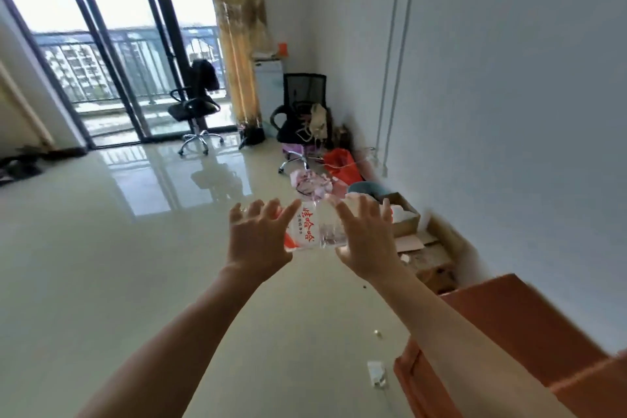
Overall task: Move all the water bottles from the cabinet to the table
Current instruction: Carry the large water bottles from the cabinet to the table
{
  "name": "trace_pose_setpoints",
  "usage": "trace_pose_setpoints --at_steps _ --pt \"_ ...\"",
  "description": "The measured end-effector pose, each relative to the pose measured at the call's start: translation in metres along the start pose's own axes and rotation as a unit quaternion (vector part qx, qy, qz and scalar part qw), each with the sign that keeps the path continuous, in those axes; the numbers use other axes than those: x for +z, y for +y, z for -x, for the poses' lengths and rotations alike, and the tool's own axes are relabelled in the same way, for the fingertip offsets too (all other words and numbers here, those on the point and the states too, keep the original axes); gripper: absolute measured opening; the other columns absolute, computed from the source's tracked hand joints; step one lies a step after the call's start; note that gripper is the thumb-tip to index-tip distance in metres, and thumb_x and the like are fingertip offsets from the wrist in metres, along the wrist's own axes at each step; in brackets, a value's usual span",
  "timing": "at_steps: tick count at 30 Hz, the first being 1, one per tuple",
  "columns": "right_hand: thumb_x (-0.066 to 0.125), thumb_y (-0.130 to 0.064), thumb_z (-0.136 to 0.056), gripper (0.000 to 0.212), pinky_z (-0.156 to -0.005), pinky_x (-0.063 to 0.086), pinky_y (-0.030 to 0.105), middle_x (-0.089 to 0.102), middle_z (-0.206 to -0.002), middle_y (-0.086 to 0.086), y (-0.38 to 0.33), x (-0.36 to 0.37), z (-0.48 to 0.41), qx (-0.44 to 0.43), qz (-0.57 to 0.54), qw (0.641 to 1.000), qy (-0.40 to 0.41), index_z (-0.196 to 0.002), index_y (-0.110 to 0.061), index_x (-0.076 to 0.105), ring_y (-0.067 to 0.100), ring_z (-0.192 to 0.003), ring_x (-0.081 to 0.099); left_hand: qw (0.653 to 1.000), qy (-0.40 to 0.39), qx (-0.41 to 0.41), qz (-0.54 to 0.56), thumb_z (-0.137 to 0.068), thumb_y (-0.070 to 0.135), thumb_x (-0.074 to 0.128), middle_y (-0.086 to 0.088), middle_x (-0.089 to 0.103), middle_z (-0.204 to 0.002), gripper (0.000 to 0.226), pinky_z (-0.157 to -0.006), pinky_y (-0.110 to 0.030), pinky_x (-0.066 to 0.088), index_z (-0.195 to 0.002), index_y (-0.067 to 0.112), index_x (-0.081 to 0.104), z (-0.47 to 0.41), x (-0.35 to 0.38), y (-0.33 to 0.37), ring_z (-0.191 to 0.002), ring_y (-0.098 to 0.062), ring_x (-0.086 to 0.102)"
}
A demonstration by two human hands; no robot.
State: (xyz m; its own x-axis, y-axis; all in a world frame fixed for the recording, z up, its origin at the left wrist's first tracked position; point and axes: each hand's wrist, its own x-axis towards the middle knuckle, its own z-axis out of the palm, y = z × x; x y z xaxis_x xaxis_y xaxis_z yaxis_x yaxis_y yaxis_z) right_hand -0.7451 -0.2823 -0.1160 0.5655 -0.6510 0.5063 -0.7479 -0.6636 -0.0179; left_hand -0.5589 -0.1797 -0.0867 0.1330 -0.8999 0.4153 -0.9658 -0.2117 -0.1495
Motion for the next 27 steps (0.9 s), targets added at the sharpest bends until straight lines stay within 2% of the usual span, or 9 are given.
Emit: trace_pose_setpoints --at_steps 4,9,14,18,22,27 --pt "0.093 -0.026 -0.055 0.109 -0.11 0.034 0.069 0.051 -0.135 0.015 -0.105 0.017 -0.082 -0.07 -0.053 0.995 0.041 -0.148 -0.03 0.035 0.038 -0.125 0.05 0.996 0.03 -0.075 -0.035 -0.058 0.05 0.089 -0.012 0.067 -0.121 0.091 -0.097 -0.06 0.043 -0.14 0.026 0.056 0.011 -0.011 -0.12 -0.107 -0.039 0.063" --pt "0.096 -0.031 -0.054 0.109 -0.113 0.029 0.068 0.05 -0.137 0.015 -0.227 0.058 -0.174 -0.181 -0.121 0.971 0.103 -0.148 -0.029 0.04 0.037 -0.128 0.047 0.98 0.092 -0.161 -0.069 -0.065 0.048 0.084 -0.012 0.067 -0.122 0.081 -0.094 -0.06 0.043 -0.137 0.022 0.058 0.033 -0.008 -0.251 -0.107 -0.039 0.063" --pt "0.096 -0.035 -0.051 0.104 -0.118 0.023 0.066 0.051 -0.136 0.013 -0.331 0.123 -0.257 -0.272 -0.209 0.93 0.134 -0.143 -0.027 0.048 0.036 -0.131 0.047 0.957 0.053 -0.264 -0.107 -0.062 0.05 0.085 -0.007 0.068 -0.12 0.086 -0.093 -0.059 0.045 -0.139 0.025 0.055 0.04 0.017 -0.351 -0.105 -0.036 0.064" --pt "0.095 -0.034 -0.049 0.099 -0.117 0.025 0.064 0.053 -0.13 0.01 -0.419 0.173 -0.328 -0.334 -0.263 0.899 0.107 -0.138 -0.028 0.052 0.034 -0.124 0.05 0.928 0.009 -0.342 -0.151 -0.061 0.054 0.085 -0.007 0.067 -0.119 0.091 -0.093 -0.061 0.047 -0.141 0.026 0.05 0.036 0.037 -0.436 -0.104 -0.035 0.064" --pt "0.094 -0.033 -0.049 0.097 -0.114 0.031 0.066 0.054 -0.127 0.011 -0.507 0.201 -0.372 -0.405 -0.309 0.855 0.096 -0.136 -0.028 0.053 0.034 -0.121 0.053 0.894 -0.007 -0.406 -0.191 -0.051 0.053 0.092 -0.013 0.069 -0.116 0.099 -0.085 -0.059 0.05 -0.137 0.02 0.055 0.053 0.043 -0.496 -0.098 -0.037 0.067" --pt "0.098 -0.042 -0.046 0.107 -0.11 0.036 0.069 0.049 -0.13 0.008 -0.629 0.217 -0.39 -0.483 -0.368 0.792 0.062 -0.139 -0.032 0.047 0.031 -0.123 0.045 0.844 -0.013 -0.49 -0.216 -0.05 0.049 0.093 -0.012 0.067 -0.12 0.103 -0.087 -0.06 0.05 -0.139 0.023 0.049 0.103 0.039 -0.565 -0.105 -0.036 0.064"
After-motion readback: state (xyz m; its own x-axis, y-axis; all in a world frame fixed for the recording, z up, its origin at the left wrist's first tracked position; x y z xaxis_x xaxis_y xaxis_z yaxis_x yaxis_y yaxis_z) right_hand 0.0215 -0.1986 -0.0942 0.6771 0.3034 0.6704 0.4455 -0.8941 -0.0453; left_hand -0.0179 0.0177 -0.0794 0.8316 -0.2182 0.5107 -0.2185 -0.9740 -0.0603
